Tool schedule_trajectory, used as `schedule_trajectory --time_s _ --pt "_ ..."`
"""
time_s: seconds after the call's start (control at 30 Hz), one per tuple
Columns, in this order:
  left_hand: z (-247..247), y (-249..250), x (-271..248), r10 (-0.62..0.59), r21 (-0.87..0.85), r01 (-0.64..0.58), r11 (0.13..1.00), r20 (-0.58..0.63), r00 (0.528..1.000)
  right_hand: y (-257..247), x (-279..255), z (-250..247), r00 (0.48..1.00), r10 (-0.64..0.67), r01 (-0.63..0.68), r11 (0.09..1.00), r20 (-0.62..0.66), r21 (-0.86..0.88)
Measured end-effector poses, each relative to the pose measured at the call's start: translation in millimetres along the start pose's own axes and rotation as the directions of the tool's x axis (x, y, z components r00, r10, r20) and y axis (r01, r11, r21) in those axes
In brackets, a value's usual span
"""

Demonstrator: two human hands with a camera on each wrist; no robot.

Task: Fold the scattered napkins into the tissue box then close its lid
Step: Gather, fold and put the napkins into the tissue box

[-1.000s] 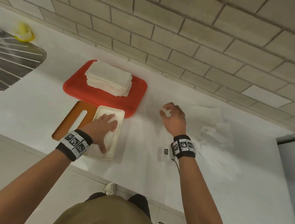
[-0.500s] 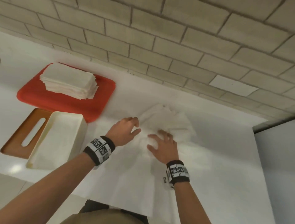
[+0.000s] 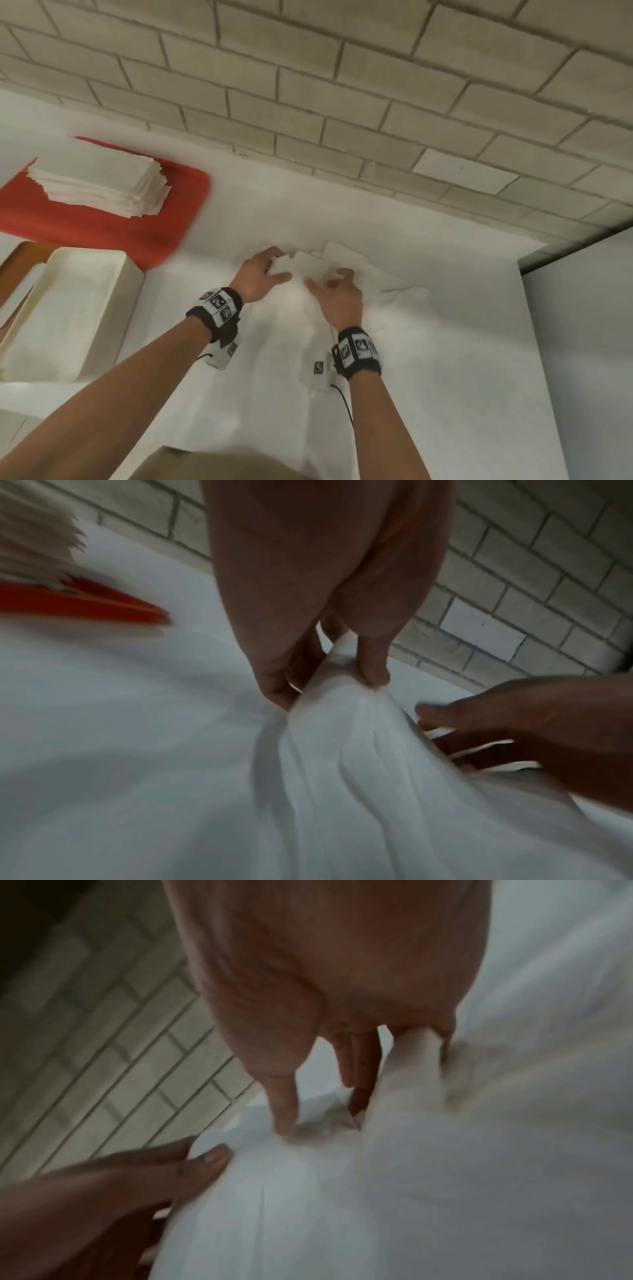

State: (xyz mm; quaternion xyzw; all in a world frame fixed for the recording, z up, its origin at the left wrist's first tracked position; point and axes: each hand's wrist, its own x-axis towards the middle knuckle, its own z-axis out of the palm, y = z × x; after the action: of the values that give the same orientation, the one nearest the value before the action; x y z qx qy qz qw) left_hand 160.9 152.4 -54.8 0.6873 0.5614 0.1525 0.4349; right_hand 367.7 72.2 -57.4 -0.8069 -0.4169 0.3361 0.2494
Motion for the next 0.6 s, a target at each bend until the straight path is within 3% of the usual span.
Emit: schedule_trajectory --time_s 0.1,0.23,0.3,0.37,0.47,0.53,0.6 --pt "-29.4 0.8 -9.4 0.051 -0.032 -0.053 0.998 -0.046 0.998 -15.1 15.2 -0.7 0.999 -0.005 0.002 0.995 0.036 0.098" --pt "-73.7 6.8 -26.1 0.067 -0.053 -0.077 0.996 -0.17 0.983 -29.0 -0.2 -39.4 0.982 -0.158 0.184 0.921 -0.104 0.342" --pt "-92.9 16.6 -35.3 0.109 -0.048 -0.123 0.991 -0.224 0.968 -42.1 -18.2 -66.3 0.957 -0.281 0.286 0.883 -0.067 0.372" --pt "-108.3 28.5 -42.3 0.169 -0.031 -0.181 0.983 -0.238 0.956 -60.6 -40.4 -89.2 0.899 -0.425 0.349 0.841 0.106 0.413" --pt "-123.4 42.8 -48.8 0.257 -0.02 -0.268 0.963 -0.22 0.941 -87.6 -68.8 -104.8 0.755 -0.553 0.382 0.808 0.353 0.447" --pt "-130.2 51.4 -53.8 0.305 -0.012 -0.313 0.95 -0.186 0.934 -101.0 -77.6 -102.7 0.701 -0.603 0.432 0.784 0.382 0.445" --pt "-134.5 57.0 -59.0 0.346 -0.021 -0.354 0.935 -0.163 0.924 -113.8 -77.8 -93.6 0.712 -0.628 0.458 0.754 0.314 0.471"
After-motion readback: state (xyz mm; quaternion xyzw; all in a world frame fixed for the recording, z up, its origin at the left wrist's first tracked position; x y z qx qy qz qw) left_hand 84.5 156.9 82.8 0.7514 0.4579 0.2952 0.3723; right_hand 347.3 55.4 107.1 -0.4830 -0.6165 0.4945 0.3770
